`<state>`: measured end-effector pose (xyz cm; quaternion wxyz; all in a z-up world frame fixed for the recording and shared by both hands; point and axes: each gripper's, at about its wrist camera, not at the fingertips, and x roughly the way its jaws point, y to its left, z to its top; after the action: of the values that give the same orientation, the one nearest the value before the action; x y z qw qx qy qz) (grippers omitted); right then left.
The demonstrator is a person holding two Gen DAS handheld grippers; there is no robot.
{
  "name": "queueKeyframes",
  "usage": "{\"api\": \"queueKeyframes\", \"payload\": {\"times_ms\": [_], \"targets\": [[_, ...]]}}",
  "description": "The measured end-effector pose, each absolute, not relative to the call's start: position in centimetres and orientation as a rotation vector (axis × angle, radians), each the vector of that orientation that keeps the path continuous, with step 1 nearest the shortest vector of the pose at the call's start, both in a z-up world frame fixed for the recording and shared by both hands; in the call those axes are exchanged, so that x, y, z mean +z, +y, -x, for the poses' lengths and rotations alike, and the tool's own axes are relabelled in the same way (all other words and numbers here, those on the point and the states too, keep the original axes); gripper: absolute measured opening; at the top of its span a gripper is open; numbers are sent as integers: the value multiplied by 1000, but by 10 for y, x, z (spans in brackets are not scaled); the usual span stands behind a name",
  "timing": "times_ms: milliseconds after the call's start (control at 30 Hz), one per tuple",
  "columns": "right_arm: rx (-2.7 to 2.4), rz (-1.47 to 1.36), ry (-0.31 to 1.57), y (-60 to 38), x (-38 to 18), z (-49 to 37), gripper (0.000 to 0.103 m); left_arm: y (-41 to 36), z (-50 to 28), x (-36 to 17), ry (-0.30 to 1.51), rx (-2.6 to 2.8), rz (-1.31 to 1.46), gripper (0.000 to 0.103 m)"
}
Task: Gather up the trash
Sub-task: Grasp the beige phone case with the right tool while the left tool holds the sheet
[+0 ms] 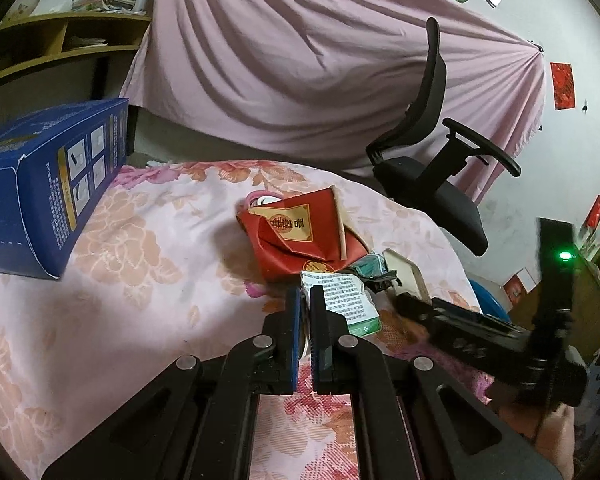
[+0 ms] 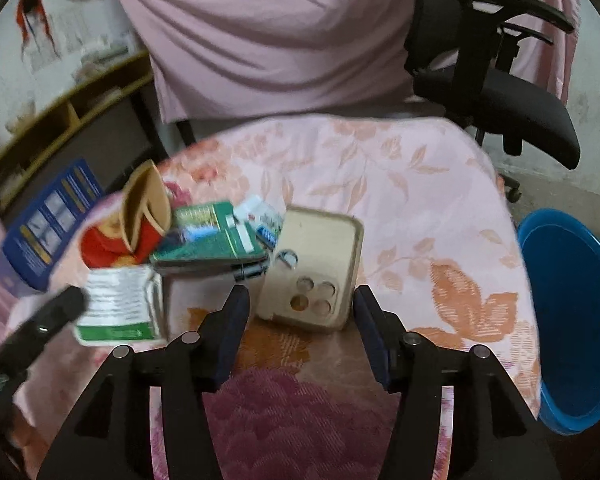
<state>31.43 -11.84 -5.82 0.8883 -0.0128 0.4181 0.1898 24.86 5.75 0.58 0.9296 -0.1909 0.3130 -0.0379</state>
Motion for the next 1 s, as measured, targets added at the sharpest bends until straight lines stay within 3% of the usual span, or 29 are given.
{"api": "queueKeyframes", "payload": {"times_ms": [400,1000], "targets": [[406,49,840,-125,-55,-302,50,55,-247,8,622,-97,371,2],[434,67,543,-153,-15,-252,48,35,-232,23,488,-154,289,2]]}}
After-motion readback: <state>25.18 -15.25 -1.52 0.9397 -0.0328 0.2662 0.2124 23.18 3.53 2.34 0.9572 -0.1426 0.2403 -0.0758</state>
